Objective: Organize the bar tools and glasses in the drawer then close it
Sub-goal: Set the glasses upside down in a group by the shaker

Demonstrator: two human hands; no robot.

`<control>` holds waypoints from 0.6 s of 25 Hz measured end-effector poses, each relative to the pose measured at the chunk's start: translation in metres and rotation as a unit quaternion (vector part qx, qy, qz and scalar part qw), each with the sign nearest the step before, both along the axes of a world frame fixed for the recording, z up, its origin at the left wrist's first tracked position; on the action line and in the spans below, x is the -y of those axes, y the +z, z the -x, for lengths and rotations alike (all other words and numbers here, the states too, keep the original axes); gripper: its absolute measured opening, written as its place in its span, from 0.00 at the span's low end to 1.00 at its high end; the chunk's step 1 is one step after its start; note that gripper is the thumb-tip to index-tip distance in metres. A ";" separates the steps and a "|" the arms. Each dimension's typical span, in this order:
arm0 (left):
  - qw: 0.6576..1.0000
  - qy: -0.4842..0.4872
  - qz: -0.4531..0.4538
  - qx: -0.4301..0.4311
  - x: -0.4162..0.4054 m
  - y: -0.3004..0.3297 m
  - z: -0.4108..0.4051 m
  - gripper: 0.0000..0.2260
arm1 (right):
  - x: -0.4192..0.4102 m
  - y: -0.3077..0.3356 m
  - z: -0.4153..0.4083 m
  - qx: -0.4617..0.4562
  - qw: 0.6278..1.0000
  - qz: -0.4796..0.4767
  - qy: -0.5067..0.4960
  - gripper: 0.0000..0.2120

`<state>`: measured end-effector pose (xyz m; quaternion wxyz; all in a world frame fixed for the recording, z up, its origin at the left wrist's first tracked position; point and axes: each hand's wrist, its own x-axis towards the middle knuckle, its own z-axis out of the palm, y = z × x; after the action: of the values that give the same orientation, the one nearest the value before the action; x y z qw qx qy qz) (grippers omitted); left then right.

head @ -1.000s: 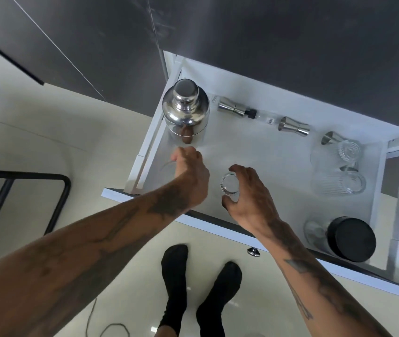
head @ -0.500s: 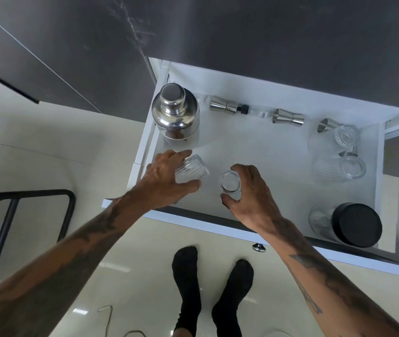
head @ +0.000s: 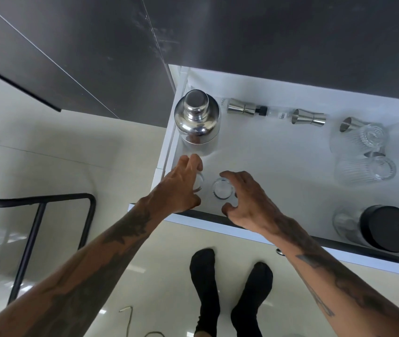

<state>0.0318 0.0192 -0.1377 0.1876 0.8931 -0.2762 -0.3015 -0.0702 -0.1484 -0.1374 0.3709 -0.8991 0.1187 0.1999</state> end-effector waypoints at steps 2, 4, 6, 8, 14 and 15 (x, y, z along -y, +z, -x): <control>0.998 -0.038 -0.052 -0.013 -0.002 0.001 -0.001 0.32 | -0.003 0.001 -0.001 -0.031 0.999 -0.008 0.010 0.33; 0.989 -0.053 -0.115 -0.077 -0.001 0.004 -0.007 0.32 | -0.001 0.003 -0.002 -0.059 0.998 -0.020 0.012 0.32; 0.972 -0.051 -0.172 -0.150 0.003 0.010 -0.013 0.34 | 0.005 0.004 -0.003 -0.075 0.996 -0.032 0.029 0.32; 0.961 -0.022 -0.193 -0.197 0.007 0.019 -0.021 0.36 | 0.011 0.006 0.000 -0.089 0.994 -0.039 0.051 0.33; 0.934 0.346 0.000 -0.088 0.016 0.053 -0.047 0.39 | 0.050 0.022 0.032 -0.053 0.994 -0.061 -0.078 0.27; 0.919 0.380 0.064 -0.081 0.026 0.051 -0.044 0.41 | 0.058 0.026 0.039 -0.045 0.990 -0.071 -0.111 0.25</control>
<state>0.0760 -0.0071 -0.0864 0.3661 0.8897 0.0818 -0.2603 -0.1094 -0.2065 -0.1114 0.4483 -0.8418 0.2194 0.2057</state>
